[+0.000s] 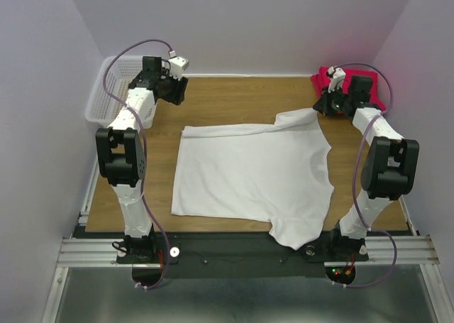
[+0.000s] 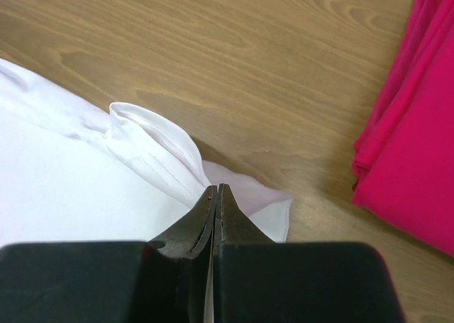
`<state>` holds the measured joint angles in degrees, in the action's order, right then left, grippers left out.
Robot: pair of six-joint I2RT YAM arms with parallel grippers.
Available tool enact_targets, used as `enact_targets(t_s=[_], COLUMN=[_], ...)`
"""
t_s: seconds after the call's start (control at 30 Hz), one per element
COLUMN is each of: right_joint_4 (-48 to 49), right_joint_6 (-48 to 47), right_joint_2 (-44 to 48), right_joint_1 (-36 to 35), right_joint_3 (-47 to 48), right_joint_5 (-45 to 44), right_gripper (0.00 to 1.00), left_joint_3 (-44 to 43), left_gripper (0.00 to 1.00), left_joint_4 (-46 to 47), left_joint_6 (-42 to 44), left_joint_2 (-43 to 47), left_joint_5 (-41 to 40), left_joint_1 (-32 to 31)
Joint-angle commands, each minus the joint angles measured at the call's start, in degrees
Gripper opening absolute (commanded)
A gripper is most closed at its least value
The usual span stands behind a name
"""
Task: Fold and stack the t-shirts
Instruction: Fold the tshirt
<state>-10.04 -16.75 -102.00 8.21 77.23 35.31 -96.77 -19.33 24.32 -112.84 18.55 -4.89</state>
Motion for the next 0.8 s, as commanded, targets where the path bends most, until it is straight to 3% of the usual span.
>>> enact_targets(t_s=[0.0, 0.13, 0.4, 0.77], right_joint_4=[1.5, 1.4, 1.4, 1.3], right_joint_6=[-0.9, -1.4, -2.0, -1.5], right_joint_2=[-1.5, -2.4, -2.9, -2.7], right_joint_1=[0.1, 0.1, 0.1, 0.1], right_joint_3=[4.3, 4.7, 4.9, 4.3], right_joint_5=[0.1, 0.1, 0.0, -0.1], right_gripper=[0.01, 0.0, 0.01, 0.0], left_joint_3=[-9.2, -13.5, -12.2, -9.3], left_gripper=[0.62, 0.58, 0.58, 0.56], left_joint_4=[-6.4, -10.7, -17.7, -17.2], left_joint_6=[1.3, 1.1, 3.6, 2.6], left_joint_2=[-5.4, -9.4, -12.3, -14.9], left_joint_5=[7.7, 11.2, 12.7, 9.8], left_joint_1=[-0.1, -0.3, -0.5, -0.6])
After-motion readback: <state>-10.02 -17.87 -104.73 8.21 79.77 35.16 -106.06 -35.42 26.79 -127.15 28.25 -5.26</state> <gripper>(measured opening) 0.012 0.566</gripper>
